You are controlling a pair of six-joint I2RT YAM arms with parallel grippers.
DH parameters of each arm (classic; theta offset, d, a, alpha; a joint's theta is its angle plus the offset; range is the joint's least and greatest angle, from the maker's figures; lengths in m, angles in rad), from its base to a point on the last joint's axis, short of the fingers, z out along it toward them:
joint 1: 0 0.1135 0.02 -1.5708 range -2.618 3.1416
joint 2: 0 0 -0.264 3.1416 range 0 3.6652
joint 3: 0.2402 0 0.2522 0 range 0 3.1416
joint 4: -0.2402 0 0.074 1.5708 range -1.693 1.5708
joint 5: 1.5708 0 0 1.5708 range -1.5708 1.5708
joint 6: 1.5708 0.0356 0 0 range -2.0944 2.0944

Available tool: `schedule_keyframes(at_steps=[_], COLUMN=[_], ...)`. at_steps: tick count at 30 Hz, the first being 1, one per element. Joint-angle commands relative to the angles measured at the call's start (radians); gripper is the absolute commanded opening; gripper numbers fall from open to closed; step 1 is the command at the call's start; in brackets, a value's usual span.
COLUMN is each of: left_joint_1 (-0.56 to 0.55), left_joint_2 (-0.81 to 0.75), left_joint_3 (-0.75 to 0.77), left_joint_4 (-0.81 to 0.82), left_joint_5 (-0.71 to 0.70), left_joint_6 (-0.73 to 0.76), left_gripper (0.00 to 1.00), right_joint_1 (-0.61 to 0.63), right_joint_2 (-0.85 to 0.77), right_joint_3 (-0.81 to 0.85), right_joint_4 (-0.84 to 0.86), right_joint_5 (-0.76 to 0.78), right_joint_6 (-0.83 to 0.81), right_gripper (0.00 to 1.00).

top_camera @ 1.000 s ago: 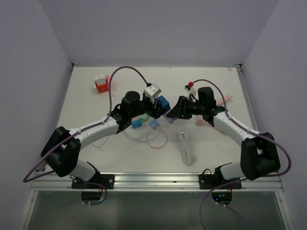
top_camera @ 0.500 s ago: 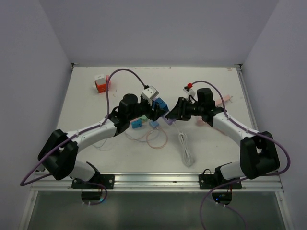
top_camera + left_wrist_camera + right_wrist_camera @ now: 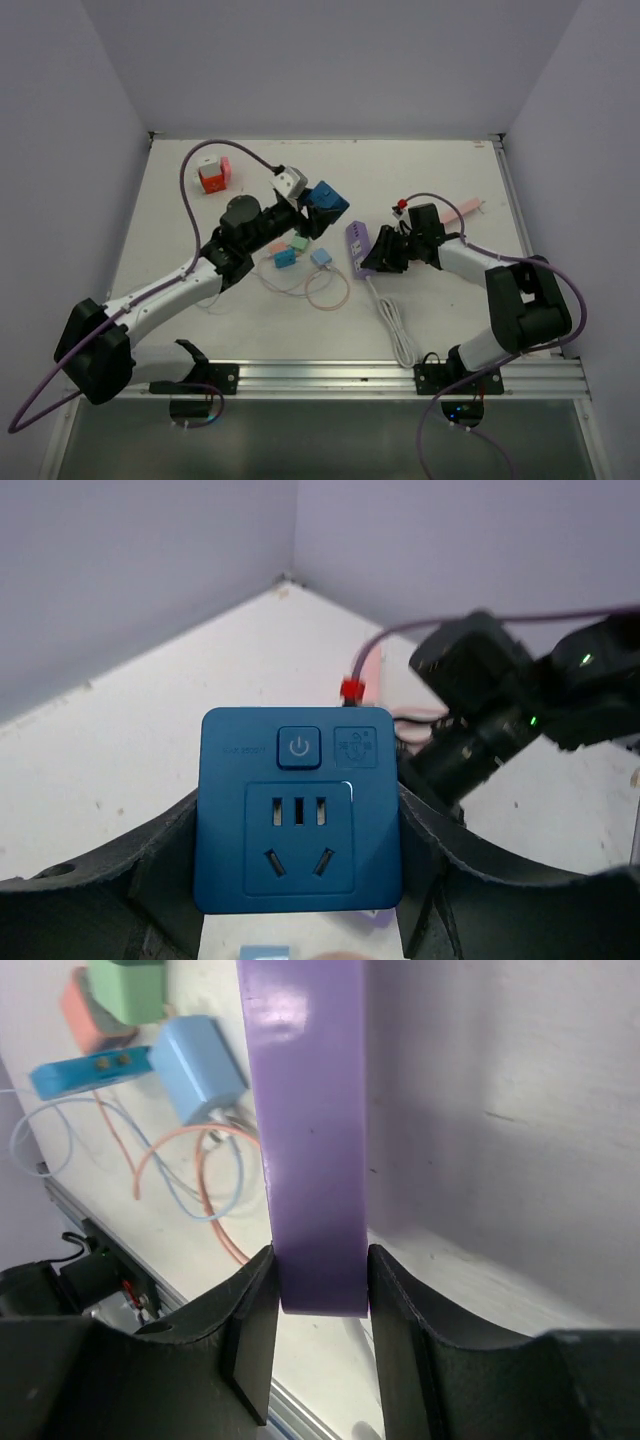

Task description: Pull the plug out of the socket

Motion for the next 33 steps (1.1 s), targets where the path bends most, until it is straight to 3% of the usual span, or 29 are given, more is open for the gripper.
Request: schedule_keyframes(at_steps=[1,10,17,25,33], left_joint_1=[0.012,0.036,0.148,0.239,0.298], left_joint_2=[-0.067,-0.045,-0.04,-0.028,0.002], left_joint_3=[0.049,0.054,-0.02,-0.09,-0.137], left_joint_4=[0.183,0.061,-0.151,-0.338,-0.404], left_joint_5=[-0.017,-0.046,-0.15,-0.367,-0.394], left_joint_6=[-0.018,-0.055,-0.159,-0.174,-0.22], left_gripper=[0.0,0.0,0.0,0.0,0.07], right_joint_1=[-0.006,-0.018,-0.117,-0.215,-0.334], right_joint_2=[-0.009,-0.08,-0.095,-0.054,0.095], right_joint_3=[0.0,0.087,0.155,0.274,0.409], right_joint_4=[-0.034,-0.026,-0.011,0.044,0.147], right_joint_5=[0.052,0.03,0.038,0.258,0.472], right_joint_6=[-0.003,-0.026,-0.034,0.008,0.055], right_gripper=[0.0,0.0,0.0,0.0,0.0])
